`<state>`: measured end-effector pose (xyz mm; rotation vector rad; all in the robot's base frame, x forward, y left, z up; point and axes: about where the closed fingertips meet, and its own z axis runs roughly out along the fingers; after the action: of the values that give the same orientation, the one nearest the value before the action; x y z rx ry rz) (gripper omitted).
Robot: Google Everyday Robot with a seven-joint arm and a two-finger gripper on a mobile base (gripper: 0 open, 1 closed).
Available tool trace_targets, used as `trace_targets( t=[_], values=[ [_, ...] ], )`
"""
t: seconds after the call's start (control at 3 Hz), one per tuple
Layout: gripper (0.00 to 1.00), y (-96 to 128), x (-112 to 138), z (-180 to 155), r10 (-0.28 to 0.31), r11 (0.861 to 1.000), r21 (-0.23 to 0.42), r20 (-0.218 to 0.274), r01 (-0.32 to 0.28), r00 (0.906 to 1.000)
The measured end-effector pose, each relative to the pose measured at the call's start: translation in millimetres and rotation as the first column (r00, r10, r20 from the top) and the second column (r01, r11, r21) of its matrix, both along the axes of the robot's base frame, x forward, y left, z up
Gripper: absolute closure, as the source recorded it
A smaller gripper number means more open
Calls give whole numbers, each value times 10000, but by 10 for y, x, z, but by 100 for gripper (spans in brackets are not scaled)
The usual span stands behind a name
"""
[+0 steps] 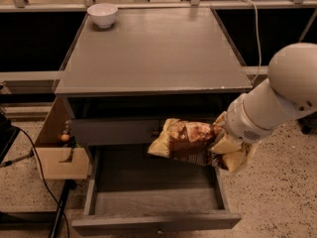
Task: Pick brown chip bag from middle drawer and place on counter
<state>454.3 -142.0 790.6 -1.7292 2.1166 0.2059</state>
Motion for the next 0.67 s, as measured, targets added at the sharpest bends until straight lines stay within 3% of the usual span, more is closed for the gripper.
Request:
trace_targets(
  t=[0.67],
  values=[
    [100, 141, 56, 577, 824, 9960, -338, -75, -826, 9966]
  ],
)
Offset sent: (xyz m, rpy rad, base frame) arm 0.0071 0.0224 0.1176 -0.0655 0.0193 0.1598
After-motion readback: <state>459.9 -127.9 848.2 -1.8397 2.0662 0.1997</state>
